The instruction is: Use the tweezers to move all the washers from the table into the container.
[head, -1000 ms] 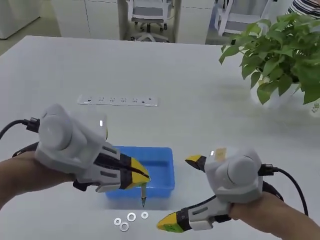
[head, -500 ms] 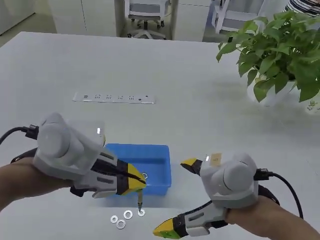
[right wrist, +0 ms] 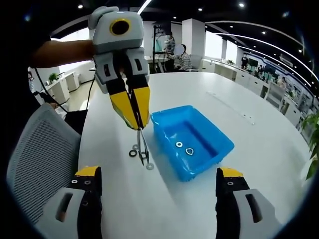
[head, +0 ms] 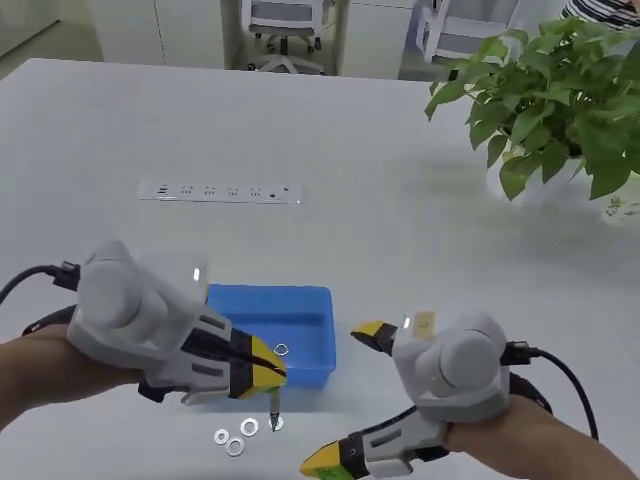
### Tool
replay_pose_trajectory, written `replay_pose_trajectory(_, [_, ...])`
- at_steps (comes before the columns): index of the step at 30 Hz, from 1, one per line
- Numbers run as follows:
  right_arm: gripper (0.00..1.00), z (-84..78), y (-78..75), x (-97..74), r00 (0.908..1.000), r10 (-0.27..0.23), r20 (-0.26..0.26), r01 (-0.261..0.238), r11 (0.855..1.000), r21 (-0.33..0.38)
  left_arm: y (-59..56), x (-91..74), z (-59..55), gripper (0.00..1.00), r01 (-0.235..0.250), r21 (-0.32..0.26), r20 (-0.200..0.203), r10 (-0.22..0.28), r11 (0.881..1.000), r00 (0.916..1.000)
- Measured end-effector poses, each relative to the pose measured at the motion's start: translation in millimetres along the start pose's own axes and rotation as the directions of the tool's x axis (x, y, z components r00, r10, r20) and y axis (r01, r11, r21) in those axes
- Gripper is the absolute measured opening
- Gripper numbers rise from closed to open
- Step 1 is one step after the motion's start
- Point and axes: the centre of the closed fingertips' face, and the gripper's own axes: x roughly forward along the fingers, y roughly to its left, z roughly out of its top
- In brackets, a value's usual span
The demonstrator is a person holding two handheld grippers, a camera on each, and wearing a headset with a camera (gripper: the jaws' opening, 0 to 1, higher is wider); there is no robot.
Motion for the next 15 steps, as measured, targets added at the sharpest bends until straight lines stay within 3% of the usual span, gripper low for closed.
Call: replay_pose_trajectory(15, [0.93,-4.6,7.3,2.4,0.9996,0.023,-0.014,-0.023,1.000,-0.003,0.6,3.6,-4.0,0.05,0.006,0.011,-0.006,-0.006,1.000,1.0000])
